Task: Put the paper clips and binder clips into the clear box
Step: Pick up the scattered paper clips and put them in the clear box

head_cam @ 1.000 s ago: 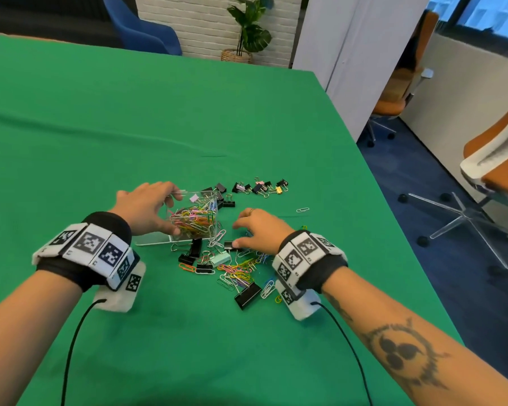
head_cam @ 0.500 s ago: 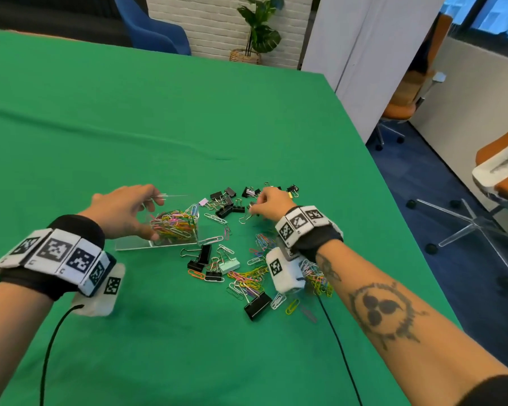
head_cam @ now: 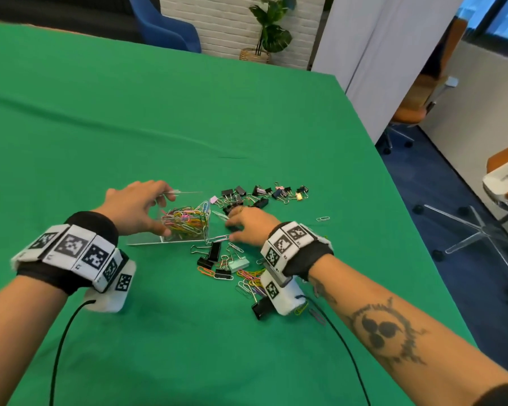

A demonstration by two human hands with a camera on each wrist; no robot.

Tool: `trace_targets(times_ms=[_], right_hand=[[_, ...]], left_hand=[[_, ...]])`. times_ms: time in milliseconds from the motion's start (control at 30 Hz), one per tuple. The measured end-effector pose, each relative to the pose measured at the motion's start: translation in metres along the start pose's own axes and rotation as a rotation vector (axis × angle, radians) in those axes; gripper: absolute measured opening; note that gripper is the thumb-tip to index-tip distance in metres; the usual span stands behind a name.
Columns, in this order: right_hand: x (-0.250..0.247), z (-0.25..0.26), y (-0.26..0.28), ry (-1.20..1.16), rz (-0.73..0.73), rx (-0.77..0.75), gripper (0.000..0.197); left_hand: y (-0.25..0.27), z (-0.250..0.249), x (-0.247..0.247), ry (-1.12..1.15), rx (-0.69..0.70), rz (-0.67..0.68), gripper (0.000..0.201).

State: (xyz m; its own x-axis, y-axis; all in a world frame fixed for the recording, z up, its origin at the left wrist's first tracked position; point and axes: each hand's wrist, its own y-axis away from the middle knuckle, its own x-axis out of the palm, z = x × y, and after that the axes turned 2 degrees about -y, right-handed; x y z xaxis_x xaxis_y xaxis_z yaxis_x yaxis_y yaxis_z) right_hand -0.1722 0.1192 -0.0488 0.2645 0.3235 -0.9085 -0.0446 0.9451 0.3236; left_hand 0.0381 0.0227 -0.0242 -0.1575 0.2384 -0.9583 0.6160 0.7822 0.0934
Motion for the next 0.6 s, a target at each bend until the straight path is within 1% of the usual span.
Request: trace_targets(times_ms=[33, 100, 133, 200, 267, 333, 467, 500, 600], right_hand=[[-0.001, 0.002, 0.003, 0.078, 0.069, -0.03, 0.041], [-0.003, 0.001, 0.011, 0.233, 0.155, -0.044, 0.041], [-0.005, -0.001, 0.016, 0.255, 0.186, -0.035, 0.041], [-0.011, -0.008, 0.025, 0.136, 0.211, -0.009, 0.04], [-0.018, -0.012, 0.031, -0.041, 0.158, 0.008, 0.036], [-0.02, -0.013, 0.025, -0.105, 0.074, 0.033, 0.037], [-0.01, -0.008, 0.0, 0.044, 0.06, 0.056, 0.047], [-0.008, -0.007, -0.006, 0.051, 0.026, 0.069, 0.046], [-0.01, -0.002, -0.021, -0.01, -0.139, 0.103, 0.033]], left_hand=[[0.001, -0.001, 0.0, -0.003, -0.002, -0.001, 0.066], [0.001, -0.002, 0.0, -0.012, -0.005, 0.001, 0.065], [0.001, -0.002, 0.0, -0.016, -0.005, 0.0, 0.065], [0.001, -0.003, 0.0, -0.017, -0.008, -0.005, 0.064], [0.001, -0.003, -0.001, -0.016, -0.01, -0.007, 0.065], [0.002, -0.004, -0.001, -0.02, -0.013, -0.008, 0.065], [0.004, -0.006, -0.002, -0.039, -0.021, -0.012, 0.064], [0.004, -0.007, -0.003, -0.04, -0.023, -0.012, 0.064], [0.004, -0.007, -0.003, -0.04, -0.03, -0.009, 0.063]])
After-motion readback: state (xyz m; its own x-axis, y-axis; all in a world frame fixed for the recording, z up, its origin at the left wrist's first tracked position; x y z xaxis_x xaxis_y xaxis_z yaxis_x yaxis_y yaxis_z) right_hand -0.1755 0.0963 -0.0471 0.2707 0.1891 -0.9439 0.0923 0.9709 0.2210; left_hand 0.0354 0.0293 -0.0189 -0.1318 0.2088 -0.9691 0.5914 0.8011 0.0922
